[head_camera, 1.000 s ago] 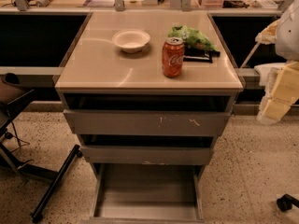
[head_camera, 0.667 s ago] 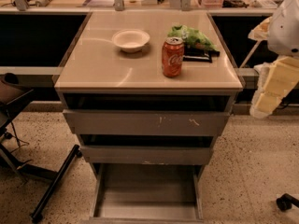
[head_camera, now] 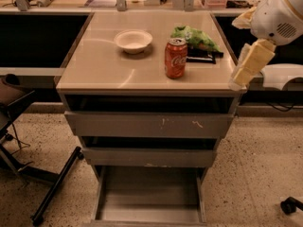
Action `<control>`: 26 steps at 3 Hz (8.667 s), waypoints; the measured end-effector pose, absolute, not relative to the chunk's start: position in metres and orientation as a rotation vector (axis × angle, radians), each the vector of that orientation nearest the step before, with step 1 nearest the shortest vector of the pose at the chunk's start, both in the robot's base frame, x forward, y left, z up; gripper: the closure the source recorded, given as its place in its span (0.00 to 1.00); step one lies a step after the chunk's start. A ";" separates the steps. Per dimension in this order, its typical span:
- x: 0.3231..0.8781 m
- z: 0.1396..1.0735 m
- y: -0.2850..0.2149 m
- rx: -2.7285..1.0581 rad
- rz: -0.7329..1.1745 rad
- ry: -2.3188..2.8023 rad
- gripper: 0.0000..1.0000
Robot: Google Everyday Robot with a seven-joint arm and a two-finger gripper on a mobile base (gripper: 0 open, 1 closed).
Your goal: Place coke can into bottom drawer
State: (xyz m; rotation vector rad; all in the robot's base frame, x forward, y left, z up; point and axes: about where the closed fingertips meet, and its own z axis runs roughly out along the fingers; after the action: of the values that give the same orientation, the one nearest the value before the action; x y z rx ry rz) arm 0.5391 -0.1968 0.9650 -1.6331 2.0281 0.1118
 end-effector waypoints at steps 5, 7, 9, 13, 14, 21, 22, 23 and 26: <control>0.639 0.895 -0.158 -1.478 0.593 1.856 0.00; 0.683 0.886 -0.094 -1.447 0.804 1.691 0.00; 0.683 0.886 -0.094 -1.447 0.805 1.691 0.19; 0.659 0.902 -0.097 -1.457 0.790 1.693 1.00; 0.607 0.954 -0.110 -1.398 0.708 1.665 1.00; 0.446 0.765 -0.149 -0.929 0.642 1.783 1.00; 0.449 0.685 -0.150 -0.779 0.661 1.825 1.00; 0.460 0.626 -0.161 -0.604 0.636 1.881 1.00; 0.475 0.571 -0.182 -0.473 0.552 1.958 1.00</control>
Offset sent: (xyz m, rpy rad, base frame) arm 0.0908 -0.0316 -0.0620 0.3340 0.0030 -0.0957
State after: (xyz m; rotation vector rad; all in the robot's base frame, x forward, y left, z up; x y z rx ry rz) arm 0.4746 -0.1822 0.5708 -0.4728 1.9584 0.5516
